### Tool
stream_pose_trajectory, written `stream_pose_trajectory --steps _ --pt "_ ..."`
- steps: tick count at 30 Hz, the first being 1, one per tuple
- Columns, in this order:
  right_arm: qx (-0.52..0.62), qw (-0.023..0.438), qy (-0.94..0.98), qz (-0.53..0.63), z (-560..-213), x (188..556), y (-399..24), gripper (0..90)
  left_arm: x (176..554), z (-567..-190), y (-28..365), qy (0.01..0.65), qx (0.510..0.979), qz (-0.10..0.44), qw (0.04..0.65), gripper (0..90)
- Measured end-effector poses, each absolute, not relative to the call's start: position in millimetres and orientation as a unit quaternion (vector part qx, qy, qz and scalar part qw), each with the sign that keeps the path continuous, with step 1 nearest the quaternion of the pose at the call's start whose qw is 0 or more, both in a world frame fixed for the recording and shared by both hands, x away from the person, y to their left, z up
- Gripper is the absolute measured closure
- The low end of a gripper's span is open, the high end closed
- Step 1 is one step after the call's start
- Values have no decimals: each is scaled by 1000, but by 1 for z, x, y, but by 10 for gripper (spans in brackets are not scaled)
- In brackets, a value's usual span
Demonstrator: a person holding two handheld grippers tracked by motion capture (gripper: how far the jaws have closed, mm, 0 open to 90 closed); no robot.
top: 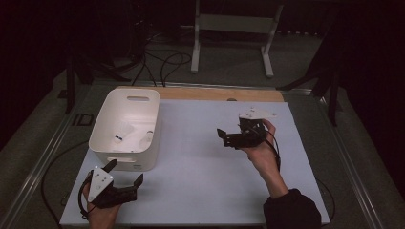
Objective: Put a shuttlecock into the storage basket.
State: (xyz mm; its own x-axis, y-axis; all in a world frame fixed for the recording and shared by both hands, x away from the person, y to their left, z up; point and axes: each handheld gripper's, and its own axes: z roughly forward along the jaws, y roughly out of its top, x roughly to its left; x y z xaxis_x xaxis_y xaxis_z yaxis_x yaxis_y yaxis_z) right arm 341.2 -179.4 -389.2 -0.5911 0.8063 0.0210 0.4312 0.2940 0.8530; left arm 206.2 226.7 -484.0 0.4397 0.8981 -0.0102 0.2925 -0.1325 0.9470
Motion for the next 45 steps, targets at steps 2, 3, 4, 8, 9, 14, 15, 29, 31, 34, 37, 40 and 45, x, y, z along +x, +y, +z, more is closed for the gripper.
stream_pose_trajectory --steps 2,3,4,8,9,14,15,29,31,34,37,40,45 --pt "400 217 776 437 -393 336 -184 74 206 -484 227 433 688 305 496 0" --pt "403 216 775 436 -394 334 -187 74 206 -484 227 433 688 305 496 0" --pt "403 216 774 438 -396 332 -191 74 206 -484 227 433 688 305 496 0" --pt "416 223 762 444 -402 323 -206 74 206 -484 227 434 687 306 496 0" --pt "420 224 758 445 -403 321 -210 74 206 -484 228 434 687 306 496 0" --pt "425 242 752 442 -409 308 -224 74 206 -483 228 436 685 307 497 0" --pt "422 247 753 440 -411 305 -226 74 206 -483 228 436 685 307 497 0" --pt "421 278 738 448 -430 275 -248 75 203 -474 236 443 667 316 510 0" --pt "425 277 731 456 -435 271 -251 75 203 -473 236 442 666 316 512 0" --pt "428 280 724 463 -442 266 -255 75 204 -471 236 437 671 305 516 0" --pt "426 285 713 479 -447 260 -260 75 205 -470 235 433 678 301 512 0" --pt "426 281 708 488 -452 257 -263 76 206 -470 236 431 682 297 511 0" --pt "419 283 715 484 -460 251 -264 76 207 -471 239 433 682 301 507 0"
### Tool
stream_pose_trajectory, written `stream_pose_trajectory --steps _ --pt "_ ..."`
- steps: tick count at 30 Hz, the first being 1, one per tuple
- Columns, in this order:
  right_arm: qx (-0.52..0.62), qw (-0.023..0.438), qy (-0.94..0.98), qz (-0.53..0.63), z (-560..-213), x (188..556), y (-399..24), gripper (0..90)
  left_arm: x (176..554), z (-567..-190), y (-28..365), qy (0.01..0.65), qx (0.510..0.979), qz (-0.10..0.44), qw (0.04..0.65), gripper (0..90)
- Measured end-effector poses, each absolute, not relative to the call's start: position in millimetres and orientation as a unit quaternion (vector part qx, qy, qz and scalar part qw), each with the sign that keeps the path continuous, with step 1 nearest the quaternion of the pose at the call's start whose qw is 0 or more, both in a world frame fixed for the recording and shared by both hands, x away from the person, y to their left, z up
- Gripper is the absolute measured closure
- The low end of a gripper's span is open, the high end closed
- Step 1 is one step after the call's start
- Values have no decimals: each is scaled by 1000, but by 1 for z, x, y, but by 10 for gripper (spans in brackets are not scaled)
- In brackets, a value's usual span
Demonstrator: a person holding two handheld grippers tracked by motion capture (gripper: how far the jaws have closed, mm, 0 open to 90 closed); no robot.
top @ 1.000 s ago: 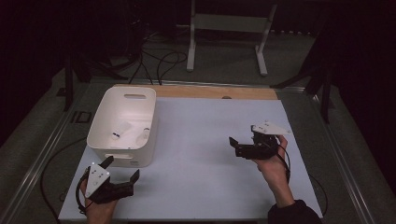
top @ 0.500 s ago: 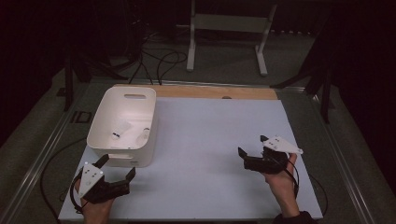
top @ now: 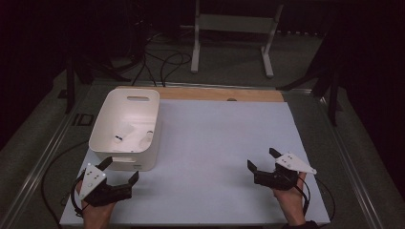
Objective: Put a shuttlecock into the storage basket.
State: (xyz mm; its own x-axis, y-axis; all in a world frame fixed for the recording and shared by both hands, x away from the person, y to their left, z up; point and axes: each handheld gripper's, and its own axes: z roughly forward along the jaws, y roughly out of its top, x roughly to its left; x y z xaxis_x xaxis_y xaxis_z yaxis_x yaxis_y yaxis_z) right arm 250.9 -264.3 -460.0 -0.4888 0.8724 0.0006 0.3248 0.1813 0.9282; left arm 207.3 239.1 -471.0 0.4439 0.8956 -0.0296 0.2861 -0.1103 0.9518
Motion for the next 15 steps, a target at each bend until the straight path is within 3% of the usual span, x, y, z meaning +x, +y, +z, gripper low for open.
stream_pose_trajectory --steps 15 --pt "428 272 720 475 -472 248 -275 77 209 -477 238 432 690 299 499 0"
